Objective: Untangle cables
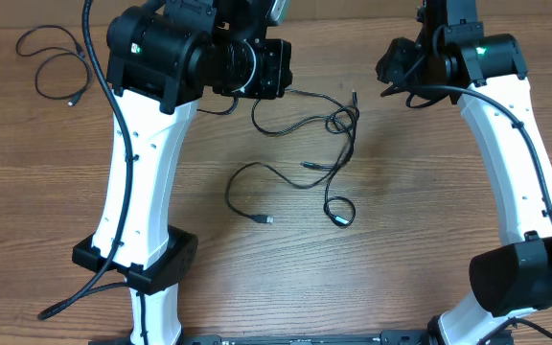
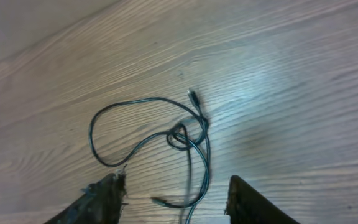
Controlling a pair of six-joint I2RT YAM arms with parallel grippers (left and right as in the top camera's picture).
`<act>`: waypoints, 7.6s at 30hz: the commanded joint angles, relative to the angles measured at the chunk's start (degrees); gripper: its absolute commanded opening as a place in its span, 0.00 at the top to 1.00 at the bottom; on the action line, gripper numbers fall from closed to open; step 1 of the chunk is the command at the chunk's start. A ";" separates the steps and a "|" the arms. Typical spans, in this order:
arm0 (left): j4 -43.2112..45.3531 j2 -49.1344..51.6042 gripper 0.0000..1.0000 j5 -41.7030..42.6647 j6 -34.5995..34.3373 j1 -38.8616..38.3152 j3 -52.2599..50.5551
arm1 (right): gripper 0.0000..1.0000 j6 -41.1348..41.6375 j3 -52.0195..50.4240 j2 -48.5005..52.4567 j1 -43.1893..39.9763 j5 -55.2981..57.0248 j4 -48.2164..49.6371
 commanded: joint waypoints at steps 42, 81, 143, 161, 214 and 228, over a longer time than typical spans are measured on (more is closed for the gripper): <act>-0.11 -0.02 0.94 -12.09 -2.80 0.24 -4.11 | 0.96 0.07 -19.50 4.13 3.67 -15.85 14.97; 2.93 10.34 0.28 -10.10 -5.99 2.29 -4.72 | 0.96 4.50 16.28 -16.48 -0.72 -53.70 19.04; 3.19 15.30 0.96 -35.04 -7.32 15.69 -4.85 | 0.96 2.86 16.26 -15.98 -1.03 -1.84 0.02; -0.13 13.25 0.96 -27.69 -4.55 16.06 -4.59 | 0.96 2.93 15.93 -10.47 -1.29 14.40 -5.64; 14.12 -25.55 0.96 -8.83 -2.58 17.51 -2.64 | 0.00 -12.00 -16.15 3.69 1.55 -21.59 6.82; 12.74 -24.83 0.96 -13.18 -11.43 17.51 -2.71 | 0.00 -19.76 -18.05 3.69 18.82 -29.46 18.01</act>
